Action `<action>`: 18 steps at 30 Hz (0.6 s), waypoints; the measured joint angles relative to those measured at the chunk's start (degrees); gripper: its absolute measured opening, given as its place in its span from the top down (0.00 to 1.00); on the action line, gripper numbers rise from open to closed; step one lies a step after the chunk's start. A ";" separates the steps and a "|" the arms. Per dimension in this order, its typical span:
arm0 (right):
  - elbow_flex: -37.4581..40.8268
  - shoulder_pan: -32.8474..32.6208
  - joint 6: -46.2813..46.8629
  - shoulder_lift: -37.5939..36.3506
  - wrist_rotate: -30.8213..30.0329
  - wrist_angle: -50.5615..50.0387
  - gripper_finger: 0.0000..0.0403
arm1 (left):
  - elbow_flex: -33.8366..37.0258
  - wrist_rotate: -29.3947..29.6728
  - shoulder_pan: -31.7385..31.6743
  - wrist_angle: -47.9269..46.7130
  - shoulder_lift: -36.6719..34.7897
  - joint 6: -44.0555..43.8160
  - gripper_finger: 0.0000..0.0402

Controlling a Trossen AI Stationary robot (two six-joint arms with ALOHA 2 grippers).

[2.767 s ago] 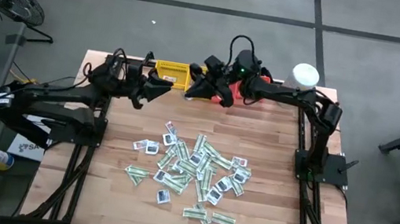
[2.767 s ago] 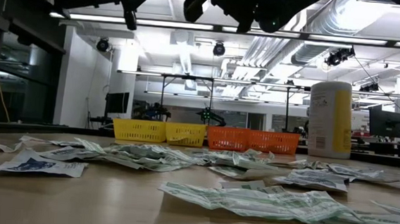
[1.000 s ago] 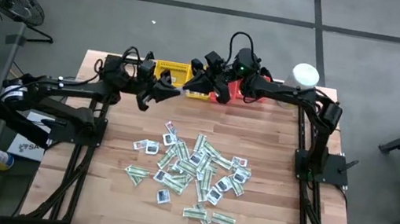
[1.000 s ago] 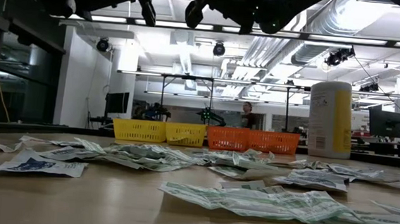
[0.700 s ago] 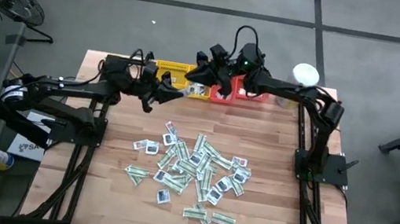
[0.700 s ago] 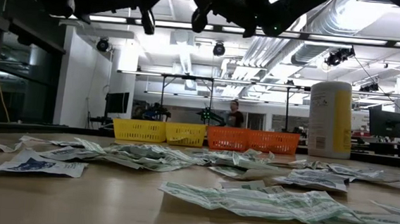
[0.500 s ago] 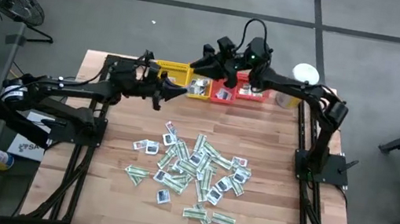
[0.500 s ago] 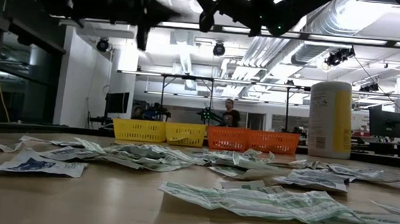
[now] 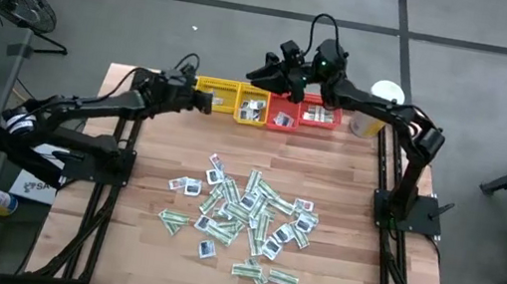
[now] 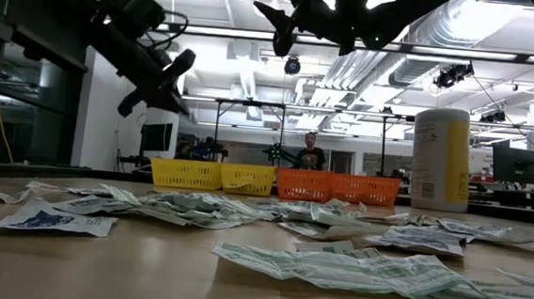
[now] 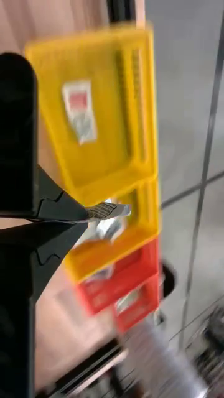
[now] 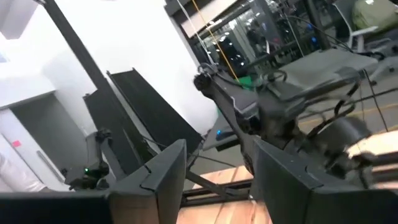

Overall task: Pick & Place First Aid Supplies
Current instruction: Put the orange packet into the left yellow bin

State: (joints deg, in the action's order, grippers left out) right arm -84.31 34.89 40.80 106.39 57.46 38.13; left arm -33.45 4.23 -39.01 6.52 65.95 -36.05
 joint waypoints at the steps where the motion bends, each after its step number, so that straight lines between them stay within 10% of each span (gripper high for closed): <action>1: 0.00 0.00 -0.95 0.00 -0.26 -1.22 0.56 | 0.00 -0.29 -1.31 -0.25 0.30 -0.25 1.00; 18: 0.02 0.00 -6.68 0.00 -1.88 -10.64 0.56 | -10.09 -10.01 -7.51 -2.05 18.10 6.03 1.00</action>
State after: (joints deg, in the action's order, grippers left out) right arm -84.29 34.89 34.12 106.39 55.57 27.49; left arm -43.54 -5.78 -46.51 4.47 84.04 -30.02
